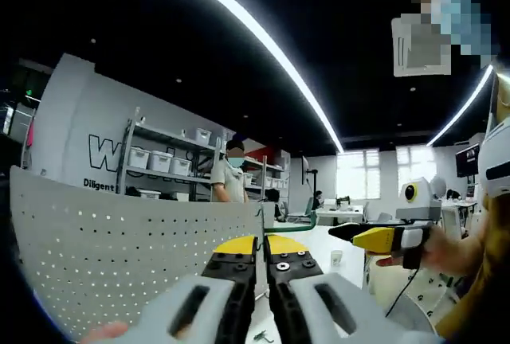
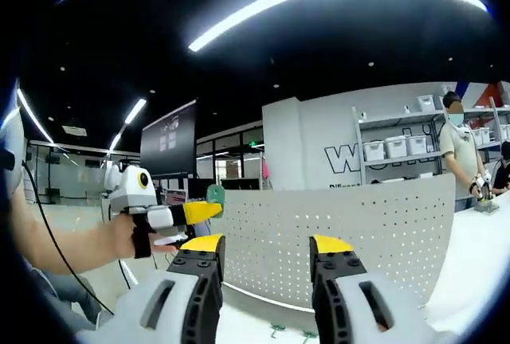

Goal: Insert the hook assembly into the mounting plate slot until the hook locks in place.

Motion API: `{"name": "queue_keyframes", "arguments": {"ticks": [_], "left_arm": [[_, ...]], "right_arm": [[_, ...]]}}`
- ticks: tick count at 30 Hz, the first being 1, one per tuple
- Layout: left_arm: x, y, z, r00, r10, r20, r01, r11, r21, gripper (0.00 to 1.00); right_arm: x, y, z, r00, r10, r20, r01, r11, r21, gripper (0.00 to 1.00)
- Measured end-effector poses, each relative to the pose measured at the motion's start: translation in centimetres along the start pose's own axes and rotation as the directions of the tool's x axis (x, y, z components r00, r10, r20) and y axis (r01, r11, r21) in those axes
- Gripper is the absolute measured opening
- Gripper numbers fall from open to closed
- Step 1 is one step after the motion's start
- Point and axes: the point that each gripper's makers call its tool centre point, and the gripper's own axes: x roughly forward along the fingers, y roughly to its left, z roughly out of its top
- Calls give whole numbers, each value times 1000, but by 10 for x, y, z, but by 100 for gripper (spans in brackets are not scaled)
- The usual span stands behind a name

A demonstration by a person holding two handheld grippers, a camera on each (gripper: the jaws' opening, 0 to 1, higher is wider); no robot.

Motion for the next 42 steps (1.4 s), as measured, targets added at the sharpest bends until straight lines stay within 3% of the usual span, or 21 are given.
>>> {"name": "queue_keyframes", "arguments": {"ticks": [5, 8, 13, 17, 24, 29, 31, 34, 42], "left_arm": [[5, -8, 15, 998, 21, 66, -24, 999, 40, 4], [9, -16, 18, 997, 17, 71, -21, 998, 58, 4], [8, -21, 22, 996, 15, 90, -20, 998, 54, 4], [6, -21, 24, 991, 23, 131, -22, 1000, -8, 4], [0, -28, 22, 992, 26, 123, -26, 1000, -7, 4], [-2, -31, 23, 992, 48, 117, -54, 998, 46, 4], [-3, -30, 22, 992, 72, 104, -81, 993, 83, 4], [-4, -33, 26, 990, 69, 126, -78, 995, 69, 4], [-3, -35, 25, 991, 62, 123, -73, 993, 88, 4]], "right_arm": [[5, 12, 24, 999, 42, 33, -41, 999, -12, 31], [10, 19, 35, 996, 70, 50, -69, 997, -23, 29], [14, 27, 41, 993, 102, 56, -101, 994, -31, 26], [18, 34, 45, 991, 125, 49, -123, 991, -50, 24], [30, 56, 48, 984, 175, 30, -172, 982, -83, 20], [37, 66, 46, 978, 208, 20, -206, 976, -69, 18], [40, 68, 44, 977, 212, 7, -211, 975, -66, 17], [46, 66, 36, 977, 209, -29, -211, 975, -64, 14], [54, 65, 37, 977, 214, -22, -215, 975, -61, 7]]}}
